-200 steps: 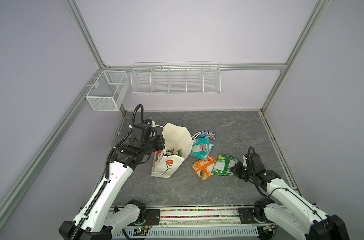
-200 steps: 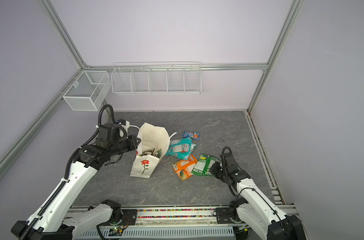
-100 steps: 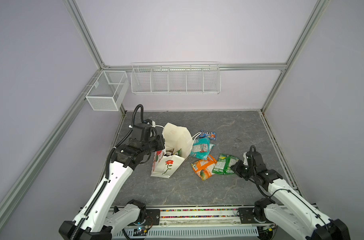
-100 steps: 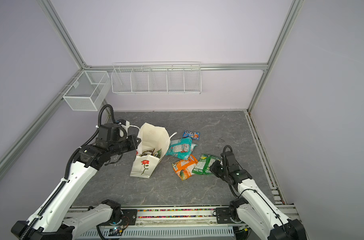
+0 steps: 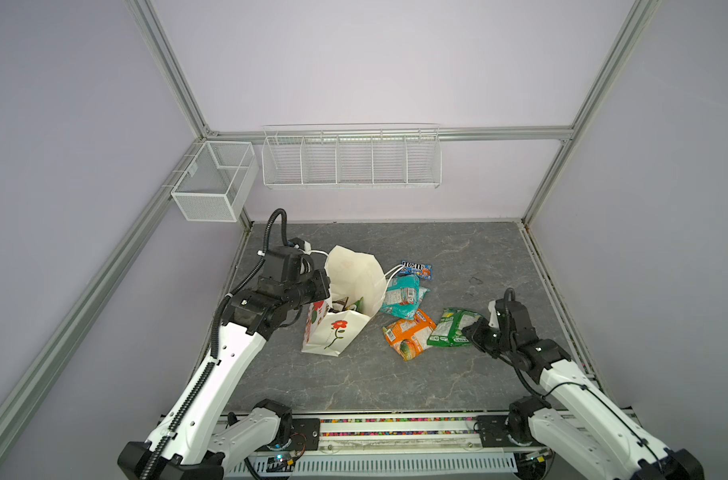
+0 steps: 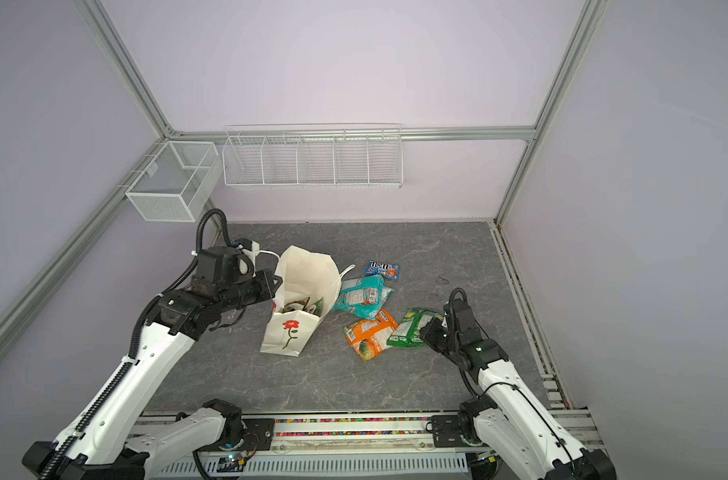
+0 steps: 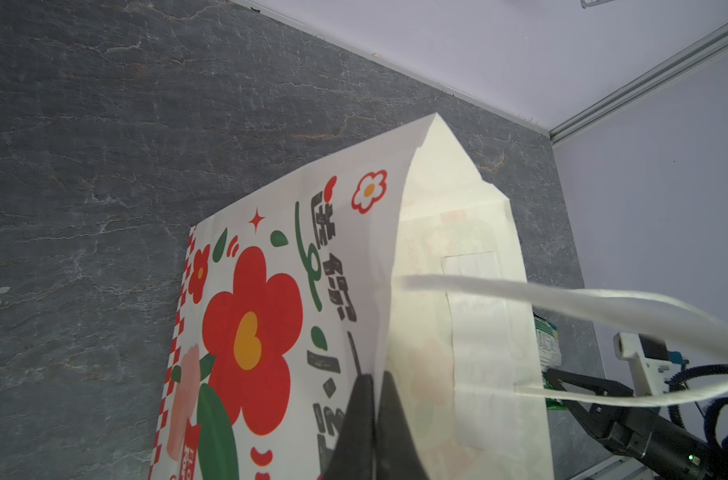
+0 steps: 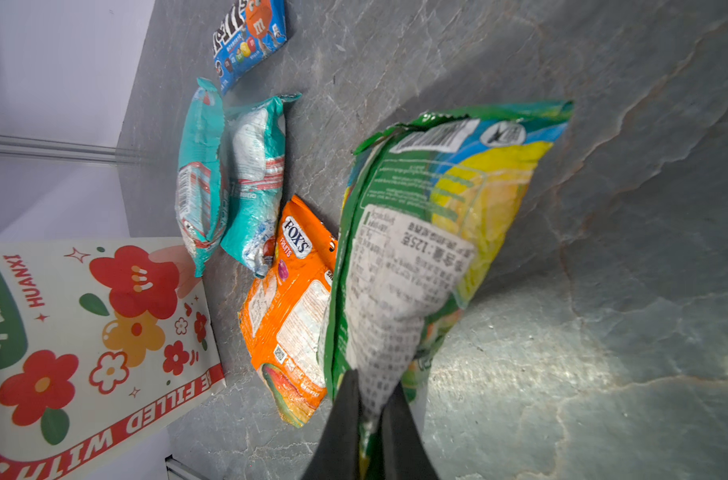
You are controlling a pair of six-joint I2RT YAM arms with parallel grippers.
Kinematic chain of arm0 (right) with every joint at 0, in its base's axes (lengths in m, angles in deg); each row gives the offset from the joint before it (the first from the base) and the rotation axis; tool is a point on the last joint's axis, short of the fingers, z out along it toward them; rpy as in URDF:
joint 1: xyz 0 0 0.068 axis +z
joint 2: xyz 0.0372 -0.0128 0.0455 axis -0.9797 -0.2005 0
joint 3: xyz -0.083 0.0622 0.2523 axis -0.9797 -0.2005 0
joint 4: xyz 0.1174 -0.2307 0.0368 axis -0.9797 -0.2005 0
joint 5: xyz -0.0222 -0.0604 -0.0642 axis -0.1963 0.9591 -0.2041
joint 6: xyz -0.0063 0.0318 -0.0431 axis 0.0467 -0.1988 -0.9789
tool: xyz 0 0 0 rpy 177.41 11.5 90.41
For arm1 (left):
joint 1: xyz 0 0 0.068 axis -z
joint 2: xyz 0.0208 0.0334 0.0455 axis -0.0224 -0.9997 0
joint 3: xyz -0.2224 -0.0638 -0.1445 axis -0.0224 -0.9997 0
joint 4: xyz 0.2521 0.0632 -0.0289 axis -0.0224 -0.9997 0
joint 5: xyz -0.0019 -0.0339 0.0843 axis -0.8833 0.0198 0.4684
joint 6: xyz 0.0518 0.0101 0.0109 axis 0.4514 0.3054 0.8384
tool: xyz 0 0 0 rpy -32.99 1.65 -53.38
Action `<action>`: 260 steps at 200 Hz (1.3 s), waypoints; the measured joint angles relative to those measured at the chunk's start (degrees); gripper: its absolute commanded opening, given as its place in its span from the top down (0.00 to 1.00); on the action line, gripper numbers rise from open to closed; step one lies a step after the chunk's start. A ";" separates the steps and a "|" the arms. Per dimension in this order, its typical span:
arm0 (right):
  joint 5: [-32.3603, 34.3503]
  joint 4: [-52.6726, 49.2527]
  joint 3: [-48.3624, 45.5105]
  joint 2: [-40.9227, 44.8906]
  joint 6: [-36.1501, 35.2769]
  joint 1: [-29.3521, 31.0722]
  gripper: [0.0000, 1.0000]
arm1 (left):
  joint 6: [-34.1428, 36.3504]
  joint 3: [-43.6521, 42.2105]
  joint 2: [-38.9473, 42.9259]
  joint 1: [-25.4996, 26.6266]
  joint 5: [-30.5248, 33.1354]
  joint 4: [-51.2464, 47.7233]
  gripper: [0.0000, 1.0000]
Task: Place the snacks into the paper bag
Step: 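Lift the green chip bag with the right gripper off the table, then carry the green chip bag with the right gripper toward the paper bag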
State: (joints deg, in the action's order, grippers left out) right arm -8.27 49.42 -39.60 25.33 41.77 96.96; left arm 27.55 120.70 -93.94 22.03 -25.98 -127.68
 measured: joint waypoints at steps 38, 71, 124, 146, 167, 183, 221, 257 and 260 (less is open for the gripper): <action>0.00 -0.61 2.16 0.87 -1.18 0.44 0.94 | -0.02 0.00 0.00 0.00 -0.02 0.00 1.00; -0.02 -1.05 3.26 1.25 -2.16 0.94 0.94 | -0.02 0.00 0.00 0.00 -0.22 0.02 1.00; 0.02 -1.64 5.16 1.27 -3.45 2.40 0.94 | -0.09 0.00 0.00 0.00 -0.24 0.02 1.00; 0.20 -1.62 6.10 1.29 -3.74 3.19 0.94 | -0.20 0.00 0.00 0.00 -0.24 0.02 1.00; 0.42 -1.68 6.82 1.29 -3.96 3.96 0.94 | -0.22 0.00 0.00 0.00 -0.33 0.04 1.00; 0.87 -1.81 7.43 1.40 -4.24 4.66 0.94 | -0.22 0.00 0.00 0.00 -0.44 0.09 1.00; 1.84 -2.10 9.55 1.68 -4.83 5.97 0.94 | -0.24 -0.02 0.00 0.00 -0.48 0.26 1.00; 2.60 -2.32 10.91 1.95 -5.20 6.95 0.94 | -0.24 -0.02 0.00 0.00 -0.87 0.26 1.00; 2.62 -2.45 11.04 2.01 -5.20 7.06 0.94 | -0.24 -0.02 0.00 0.00 -0.87 0.26 1.00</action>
State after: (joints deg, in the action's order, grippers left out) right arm -5.64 46.98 -28.56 27.34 36.57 104.02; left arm 27.31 120.68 -93.94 22.03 -26.85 -127.42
